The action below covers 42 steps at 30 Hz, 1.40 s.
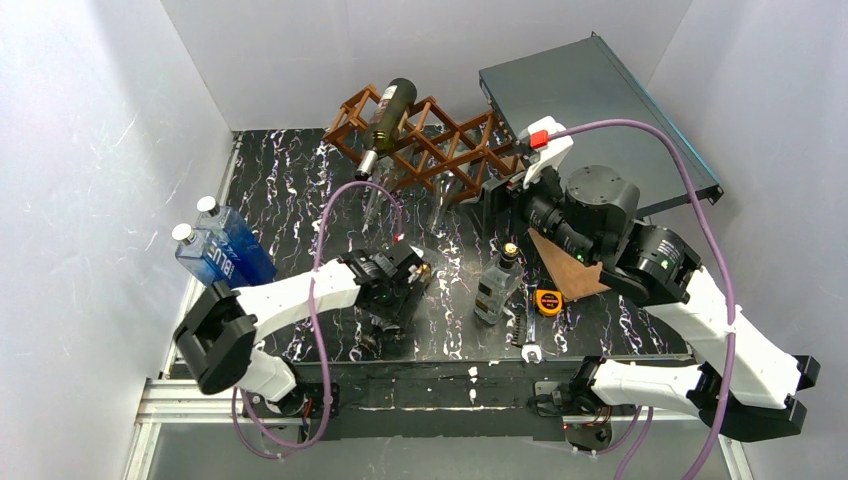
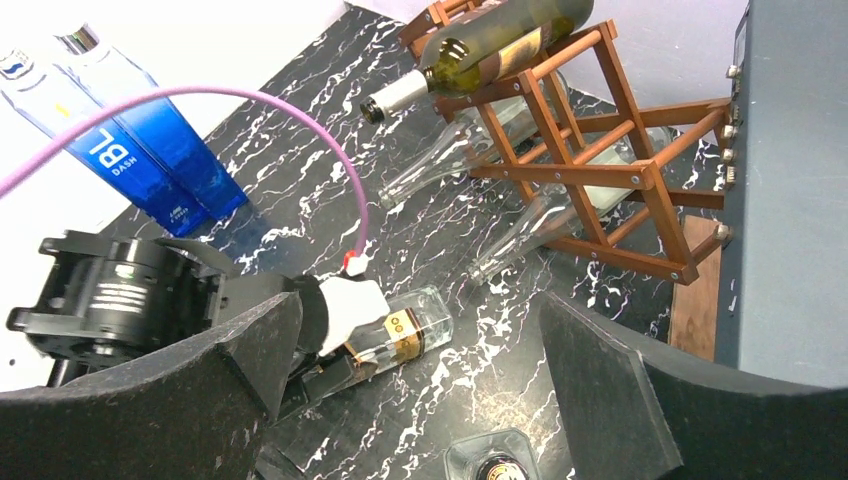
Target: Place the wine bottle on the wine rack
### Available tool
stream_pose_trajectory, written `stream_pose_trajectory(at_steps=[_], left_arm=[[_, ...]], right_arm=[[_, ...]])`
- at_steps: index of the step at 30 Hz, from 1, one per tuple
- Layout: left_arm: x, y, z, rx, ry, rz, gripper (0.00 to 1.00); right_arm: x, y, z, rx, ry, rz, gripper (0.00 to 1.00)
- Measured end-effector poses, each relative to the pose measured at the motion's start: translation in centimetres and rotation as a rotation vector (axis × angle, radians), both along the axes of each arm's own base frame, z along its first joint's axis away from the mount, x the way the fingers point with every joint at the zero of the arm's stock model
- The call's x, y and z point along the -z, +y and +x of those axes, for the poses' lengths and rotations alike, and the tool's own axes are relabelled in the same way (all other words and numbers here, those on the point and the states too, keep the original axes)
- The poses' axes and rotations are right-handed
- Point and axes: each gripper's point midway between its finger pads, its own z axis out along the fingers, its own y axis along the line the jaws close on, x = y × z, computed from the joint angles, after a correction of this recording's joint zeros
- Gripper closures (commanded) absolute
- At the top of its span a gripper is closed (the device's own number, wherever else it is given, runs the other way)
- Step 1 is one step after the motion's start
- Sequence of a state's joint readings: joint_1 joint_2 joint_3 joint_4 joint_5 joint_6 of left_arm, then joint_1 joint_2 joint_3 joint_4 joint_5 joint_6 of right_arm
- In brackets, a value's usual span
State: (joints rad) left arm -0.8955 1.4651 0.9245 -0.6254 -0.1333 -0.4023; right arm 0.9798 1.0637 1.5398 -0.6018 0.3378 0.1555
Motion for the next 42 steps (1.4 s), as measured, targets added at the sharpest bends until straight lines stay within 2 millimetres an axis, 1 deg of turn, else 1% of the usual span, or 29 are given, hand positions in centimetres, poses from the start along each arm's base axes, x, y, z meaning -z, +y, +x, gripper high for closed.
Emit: stream_pose_trajectory(at_steps=[9, 13, 18, 23, 28, 33, 37, 42], left_arm=[[-5.6, -0.1, -0.2, -0.033, -0.088, -0.137, 1.00], [-7.8, 0.0, -0.8, -0.041, -0.107, -0.203, 1.00], [-9.6, 0.6, -1.6, -0.062, -0.102, -0.245, 1.00], [-11.5, 0.6, -1.2, -0.101, -0.123, -0.290, 1.00], [-13.8, 0.4, -0.6, -0.129, -0.163, -0.355, 1.00], [-16.9, 0.0, 0.4, -0.167, -0.202, -0.461, 1.00], [-19.5, -0.5, 2.1, -0.243, -0.215, -0.589, 1.00], [-22.7, -1.3, 4.9, -0.335, -0.248, -0.733, 1.00]], right_arm=[[-0.7, -0.6, -0.4, 0.001, -0.011, 0.023, 0.01], [-0.7, -0.6, -0.4, 0.001, -0.011, 0.023, 0.02], [-0.7, -0.6, -0.4, 0.001, -0.009, 0.025, 0.02], [-0.7, -0.6, -0.4, 0.001, -0.009, 0.025, 0.02], [-0.7, -0.6, -0.4, 0.001, -0.009, 0.025, 0.02], [-0.7, -0.6, -0.4, 0.001, -0.009, 0.024, 0.02], [-0.7, -0.6, -0.4, 0.002, -0.010, 0.025, 0.02], [-0.7, -0.7, -0.3, 0.010, -0.012, 0.025, 0.02]])
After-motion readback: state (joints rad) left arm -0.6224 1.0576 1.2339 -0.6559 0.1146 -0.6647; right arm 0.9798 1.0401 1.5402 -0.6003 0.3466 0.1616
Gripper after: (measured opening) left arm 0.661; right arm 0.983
